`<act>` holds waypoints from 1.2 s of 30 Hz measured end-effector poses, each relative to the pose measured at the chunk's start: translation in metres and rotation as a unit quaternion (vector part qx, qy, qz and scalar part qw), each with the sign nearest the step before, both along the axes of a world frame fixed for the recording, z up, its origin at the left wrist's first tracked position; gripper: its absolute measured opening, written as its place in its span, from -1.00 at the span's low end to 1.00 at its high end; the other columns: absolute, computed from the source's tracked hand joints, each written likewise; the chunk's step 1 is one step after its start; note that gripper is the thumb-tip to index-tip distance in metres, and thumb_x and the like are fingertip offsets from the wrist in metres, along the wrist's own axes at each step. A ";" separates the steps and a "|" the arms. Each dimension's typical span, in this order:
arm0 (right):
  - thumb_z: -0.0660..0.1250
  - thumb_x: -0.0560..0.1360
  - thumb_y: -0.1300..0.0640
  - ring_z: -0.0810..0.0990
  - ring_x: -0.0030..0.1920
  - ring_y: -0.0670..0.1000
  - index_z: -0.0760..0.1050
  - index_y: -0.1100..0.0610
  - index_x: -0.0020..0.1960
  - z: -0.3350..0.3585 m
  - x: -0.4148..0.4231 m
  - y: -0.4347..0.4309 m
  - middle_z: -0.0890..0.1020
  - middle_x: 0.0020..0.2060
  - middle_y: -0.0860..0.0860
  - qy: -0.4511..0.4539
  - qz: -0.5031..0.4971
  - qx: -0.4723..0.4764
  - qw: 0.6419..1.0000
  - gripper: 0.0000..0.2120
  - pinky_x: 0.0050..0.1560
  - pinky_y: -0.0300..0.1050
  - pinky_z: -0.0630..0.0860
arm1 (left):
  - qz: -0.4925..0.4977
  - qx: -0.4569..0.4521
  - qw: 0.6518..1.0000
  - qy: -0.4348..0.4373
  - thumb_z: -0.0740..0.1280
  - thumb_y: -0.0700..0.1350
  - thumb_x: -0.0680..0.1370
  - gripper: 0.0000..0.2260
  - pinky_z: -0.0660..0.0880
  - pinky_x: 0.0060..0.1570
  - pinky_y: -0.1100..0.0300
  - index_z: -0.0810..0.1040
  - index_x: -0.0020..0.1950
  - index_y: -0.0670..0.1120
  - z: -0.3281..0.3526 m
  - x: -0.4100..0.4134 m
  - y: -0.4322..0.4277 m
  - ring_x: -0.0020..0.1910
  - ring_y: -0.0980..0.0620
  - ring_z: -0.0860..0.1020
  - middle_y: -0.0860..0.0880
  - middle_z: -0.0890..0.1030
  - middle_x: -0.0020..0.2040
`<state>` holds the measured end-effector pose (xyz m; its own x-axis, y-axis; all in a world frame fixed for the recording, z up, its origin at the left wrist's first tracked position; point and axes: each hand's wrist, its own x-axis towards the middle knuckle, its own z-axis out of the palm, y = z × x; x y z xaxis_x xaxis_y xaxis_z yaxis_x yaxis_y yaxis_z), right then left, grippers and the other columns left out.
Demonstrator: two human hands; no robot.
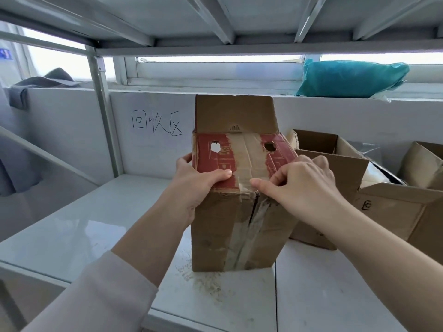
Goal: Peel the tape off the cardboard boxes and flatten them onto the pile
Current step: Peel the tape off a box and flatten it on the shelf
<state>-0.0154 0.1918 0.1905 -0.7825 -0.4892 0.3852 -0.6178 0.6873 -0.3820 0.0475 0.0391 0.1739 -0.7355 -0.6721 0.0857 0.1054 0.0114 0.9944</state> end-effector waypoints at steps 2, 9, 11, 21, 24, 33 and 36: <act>0.34 0.39 -0.19 0.26 0.19 0.06 0.60 0.04 -0.26 -0.002 -0.003 -0.006 0.49 0.00 -0.01 -0.023 0.018 -0.051 0.998 -0.70 0.15 -0.05 0.27 | 0.004 -0.007 1.000 -0.001 0.51 -0.17 0.36 -0.28 0.48 -0.27 0.23 0.20 0.41 -0.06 0.000 0.000 -0.001 -0.09 0.11 0.55 0.08 0.49 -0.06; 0.36 0.44 0.01 0.42 0.00 -0.04 0.45 0.01 -0.29 -0.025 -0.008 -0.009 0.53 -0.20 -0.12 -0.011 0.126 -0.250 0.960 -0.83 0.23 0.00 0.28 | 0.023 -0.046 0.999 -0.012 0.52 -0.11 0.36 -0.29 0.50 -0.01 0.16 0.23 0.40 -0.10 -0.001 -0.007 -0.005 0.08 0.01 0.53 -0.03 0.51 0.16; 0.36 0.43 0.04 0.50 -0.07 0.01 0.42 -0.02 -0.27 -0.036 -0.010 -0.006 0.57 -0.24 -0.11 0.010 0.179 -0.294 0.939 -0.85 0.20 0.17 0.37 | 0.016 -0.040 0.999 -0.009 0.52 -0.12 0.36 -0.29 0.51 -0.07 0.18 0.24 0.40 -0.11 -0.001 -0.009 -0.006 0.07 0.00 0.55 -0.04 0.52 0.15; 0.34 0.47 0.21 0.44 -0.13 -0.01 0.48 0.15 -0.02 -0.063 -0.030 0.007 0.52 -0.12 0.05 0.419 0.258 -0.218 0.843 -0.90 0.00 -0.32 0.36 | -0.001 -0.521 0.854 -0.011 0.25 -0.07 0.57 -0.73 0.04 0.47 0.19 0.49 0.27 0.12 0.008 -0.003 -0.001 0.45 0.20 0.23 0.17 0.37 0.41; 0.31 0.48 0.23 0.43 -0.14 -0.04 0.47 0.16 -0.04 -0.079 -0.034 0.011 0.46 -0.10 0.01 0.429 0.300 -0.166 0.836 -0.94 -0.07 -0.29 0.40 | -0.032 -0.579 0.811 -0.076 0.20 0.09 0.56 -0.76 0.07 0.39 0.25 0.55 0.18 0.14 0.010 -0.007 -0.014 0.41 0.22 0.28 0.23 0.42 0.36; 0.17 0.46 -0.29 0.37 -0.34 -0.15 0.33 -0.05 -0.16 -0.167 -0.040 0.020 0.41 -0.32 -0.16 0.126 0.235 -0.131 0.955 -0.69 -0.37 -0.37 0.35 | 0.014 -0.646 0.735 -0.205 0.32 0.41 0.28 -0.36 0.36 0.10 0.07 0.39 0.17 0.02 0.021 -0.037 -0.011 0.20 -0.01 0.43 0.07 0.45 0.27; 0.12 0.34 -0.44 0.35 -0.49 -0.15 0.30 -0.10 -0.09 -0.177 -0.034 0.020 0.41 -0.48 -0.12 0.073 0.120 -0.158 0.977 -0.57 -0.48 -0.35 0.28 | 0.048 -0.669 0.707 -0.224 0.27 0.38 0.36 -0.44 0.31 0.23 -0.05 0.39 0.14 0.00 0.020 -0.042 -0.013 0.14 -0.04 0.49 0.05 0.49 0.21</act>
